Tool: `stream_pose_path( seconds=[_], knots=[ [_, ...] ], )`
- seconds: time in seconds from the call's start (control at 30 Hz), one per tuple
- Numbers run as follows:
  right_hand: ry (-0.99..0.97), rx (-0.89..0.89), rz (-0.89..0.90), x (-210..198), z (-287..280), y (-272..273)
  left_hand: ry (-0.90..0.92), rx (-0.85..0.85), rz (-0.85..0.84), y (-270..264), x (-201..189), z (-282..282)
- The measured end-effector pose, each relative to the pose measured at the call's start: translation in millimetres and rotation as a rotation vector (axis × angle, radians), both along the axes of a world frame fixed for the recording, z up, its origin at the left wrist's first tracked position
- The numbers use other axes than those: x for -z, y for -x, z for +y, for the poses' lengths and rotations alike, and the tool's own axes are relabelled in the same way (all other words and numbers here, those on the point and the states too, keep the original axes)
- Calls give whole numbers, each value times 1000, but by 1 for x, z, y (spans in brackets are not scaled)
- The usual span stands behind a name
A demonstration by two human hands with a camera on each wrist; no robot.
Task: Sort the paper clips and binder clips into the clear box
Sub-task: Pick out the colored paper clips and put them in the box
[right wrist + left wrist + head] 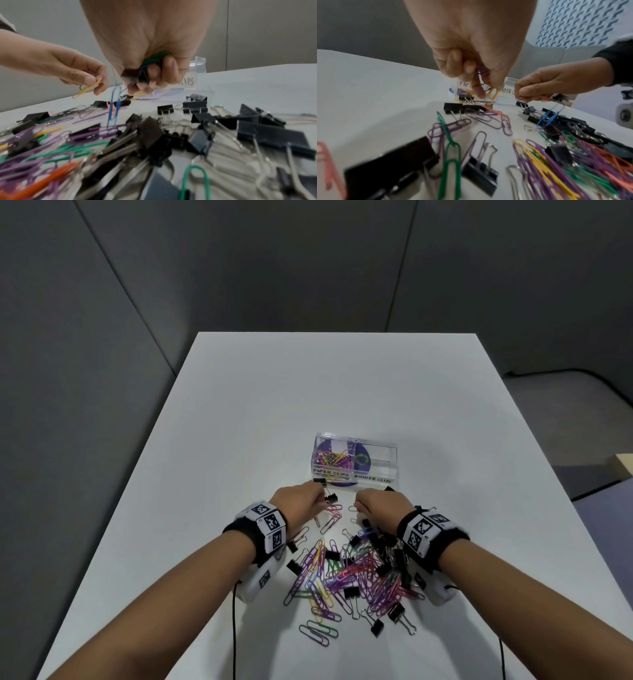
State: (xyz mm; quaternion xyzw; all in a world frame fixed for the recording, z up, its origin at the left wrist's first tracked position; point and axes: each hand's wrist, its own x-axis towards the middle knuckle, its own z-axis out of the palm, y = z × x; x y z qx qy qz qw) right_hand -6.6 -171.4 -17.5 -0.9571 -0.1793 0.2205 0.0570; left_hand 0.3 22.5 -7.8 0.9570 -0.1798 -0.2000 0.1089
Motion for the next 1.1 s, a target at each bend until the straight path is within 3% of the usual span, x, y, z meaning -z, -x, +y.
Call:
stream_pose_path(
  seconds=[0.37, 0.57, 0.83, 1.1],
  knots=[
    [-36, 155, 67, -3, 5, -5, -19, 22, 18, -1, 3, 15],
    [-54, 221, 64, -7, 10, -8, -82, 50, 129, 1, 0, 13],
    [-297, 350, 252, -6, 10, -10, -96, 103, 149, 0, 4, 12],
    [-260, 329, 244, -11, 9, -8, -181, 159, 149, 0, 11, 10]
  ],
)
